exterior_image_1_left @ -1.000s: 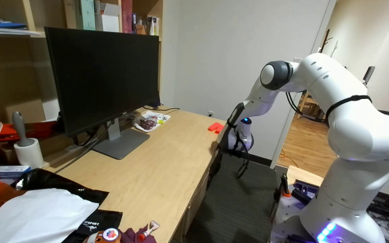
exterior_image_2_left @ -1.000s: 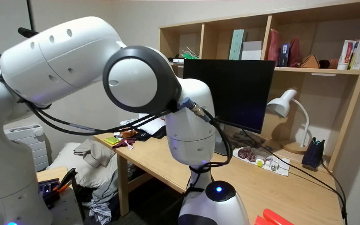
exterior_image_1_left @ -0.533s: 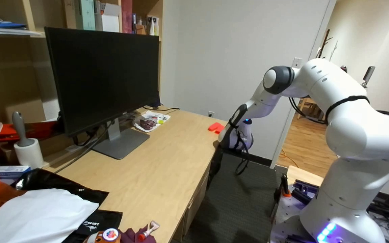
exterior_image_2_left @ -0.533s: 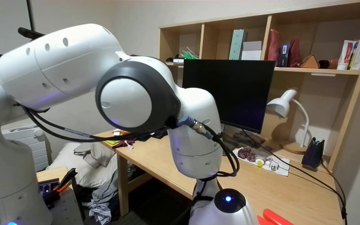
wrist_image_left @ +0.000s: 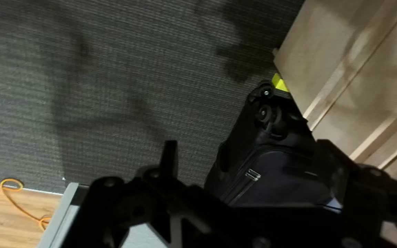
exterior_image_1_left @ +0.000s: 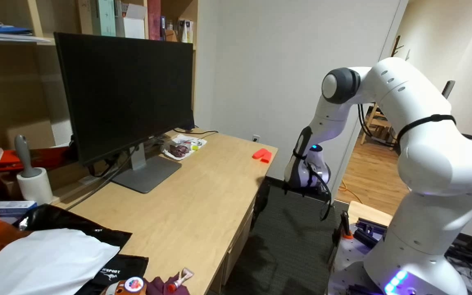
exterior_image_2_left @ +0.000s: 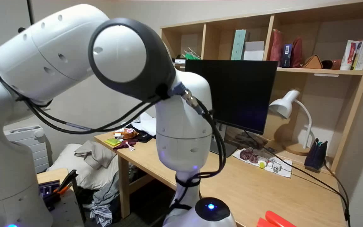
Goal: Move the small tube to left of the table then close the top drawer on the right
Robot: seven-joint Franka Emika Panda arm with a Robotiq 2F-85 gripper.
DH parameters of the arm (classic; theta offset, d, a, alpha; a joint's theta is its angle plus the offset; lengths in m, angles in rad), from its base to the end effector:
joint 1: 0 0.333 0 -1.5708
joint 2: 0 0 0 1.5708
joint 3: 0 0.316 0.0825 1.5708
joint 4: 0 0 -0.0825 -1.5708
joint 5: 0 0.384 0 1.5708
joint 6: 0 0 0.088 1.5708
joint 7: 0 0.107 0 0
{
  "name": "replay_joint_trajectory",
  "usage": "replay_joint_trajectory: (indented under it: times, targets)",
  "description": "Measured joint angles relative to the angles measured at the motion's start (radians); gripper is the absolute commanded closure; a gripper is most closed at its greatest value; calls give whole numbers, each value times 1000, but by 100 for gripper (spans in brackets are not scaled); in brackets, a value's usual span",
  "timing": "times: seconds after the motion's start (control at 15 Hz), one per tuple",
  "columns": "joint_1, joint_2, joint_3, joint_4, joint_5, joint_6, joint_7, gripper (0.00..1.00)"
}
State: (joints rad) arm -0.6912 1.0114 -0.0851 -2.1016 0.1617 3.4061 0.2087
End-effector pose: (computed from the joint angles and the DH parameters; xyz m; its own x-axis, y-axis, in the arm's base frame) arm 0.3552 -0.3815 -0.0247 0.4346 -0.8464 0.3077 -0.8900 -0.4560 0.0025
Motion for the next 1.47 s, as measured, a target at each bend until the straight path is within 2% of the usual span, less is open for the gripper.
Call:
replay_joint_trajectory:
  times: [0.2,0.33,0.6,0.73,0.87,1.07,1.27,1.47]
  targets:
    - [72,-140,-92,-158,-14,0,-70,0]
    - [109,-247,-125,-263,-60,1,-124,0]
    - [128,-474,-116,-444,-197,-4,-201,0]
    - [130,-590,-98,-521,-264,-46,-230,0]
    - [141,-705,-81,-585,-311,-127,-265,0]
    - [202,-877,-78,-655,-362,-279,-310,0]
    - [318,-1045,-92,-668,-386,-486,-349,0]
    - [419,-1212,-74,-672,-412,-685,-374,0]
